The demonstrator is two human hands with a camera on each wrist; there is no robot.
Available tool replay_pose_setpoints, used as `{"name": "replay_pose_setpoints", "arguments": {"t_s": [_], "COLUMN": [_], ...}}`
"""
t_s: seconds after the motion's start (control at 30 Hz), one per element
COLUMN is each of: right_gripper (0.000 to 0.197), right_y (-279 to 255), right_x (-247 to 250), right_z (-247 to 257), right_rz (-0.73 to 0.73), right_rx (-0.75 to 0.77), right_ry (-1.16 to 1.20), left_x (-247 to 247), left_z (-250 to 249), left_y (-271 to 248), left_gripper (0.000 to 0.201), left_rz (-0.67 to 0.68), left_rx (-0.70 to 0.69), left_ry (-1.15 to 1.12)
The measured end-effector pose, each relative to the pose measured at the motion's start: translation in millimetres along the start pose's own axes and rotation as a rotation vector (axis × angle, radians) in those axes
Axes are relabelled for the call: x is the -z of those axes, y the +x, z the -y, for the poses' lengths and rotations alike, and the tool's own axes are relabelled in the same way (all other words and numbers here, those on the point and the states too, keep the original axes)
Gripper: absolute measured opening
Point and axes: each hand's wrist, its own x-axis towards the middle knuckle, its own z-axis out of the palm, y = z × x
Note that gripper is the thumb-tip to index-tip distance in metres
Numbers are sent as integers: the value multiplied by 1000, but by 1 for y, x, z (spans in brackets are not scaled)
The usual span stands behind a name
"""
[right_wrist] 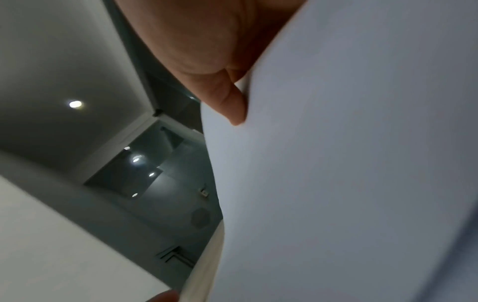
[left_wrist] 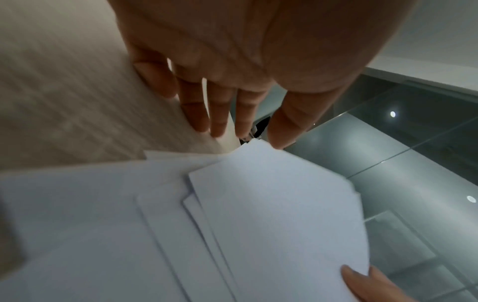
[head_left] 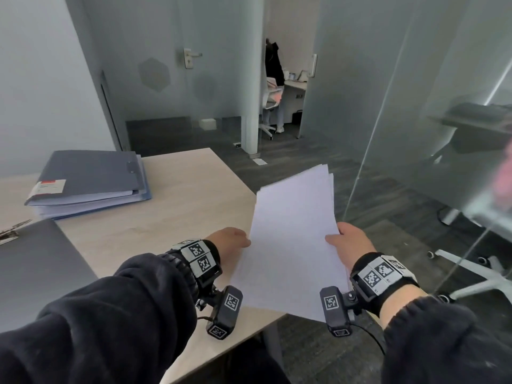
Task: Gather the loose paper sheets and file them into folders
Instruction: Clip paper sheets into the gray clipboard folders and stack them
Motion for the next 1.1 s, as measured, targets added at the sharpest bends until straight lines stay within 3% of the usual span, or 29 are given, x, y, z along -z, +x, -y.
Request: {"name": "replay_pose_setpoints", "arguments": {"t_s": [0.1,0.17,0.3,0.43,0.67,0.8,1.1], "right_gripper": [17,20,24,18,15,16,17], "right_y": [-13,-22,-34,-40,-47,-53,-48], "right_x": [-1,-6,-27,-42,-56,-65,-59], "right_z": [23,36,53,70,92,83,87], "right_rz": [33,62,148,242,295,306,307], "right_rx": [115,135,147,110,179,174,196], "right_ry": [129,314,647,826,771,688,671], "left_x": [9,17,38,63,88,80,82], "left_z": [5,8,0,-3,-5,12,10], "left_y": [-1,-5,-24,-35,-48,-50,-54], "left_gripper": [75,81,26,22,36,50,49], "left_rz": [-110,-143,-103,-129,-133,-141,-140], "left_rx": [17,-13,-157,-288,-462,-440,-485], "left_ry": [-154,-355,-692,-752,-740,-681,-683]}}
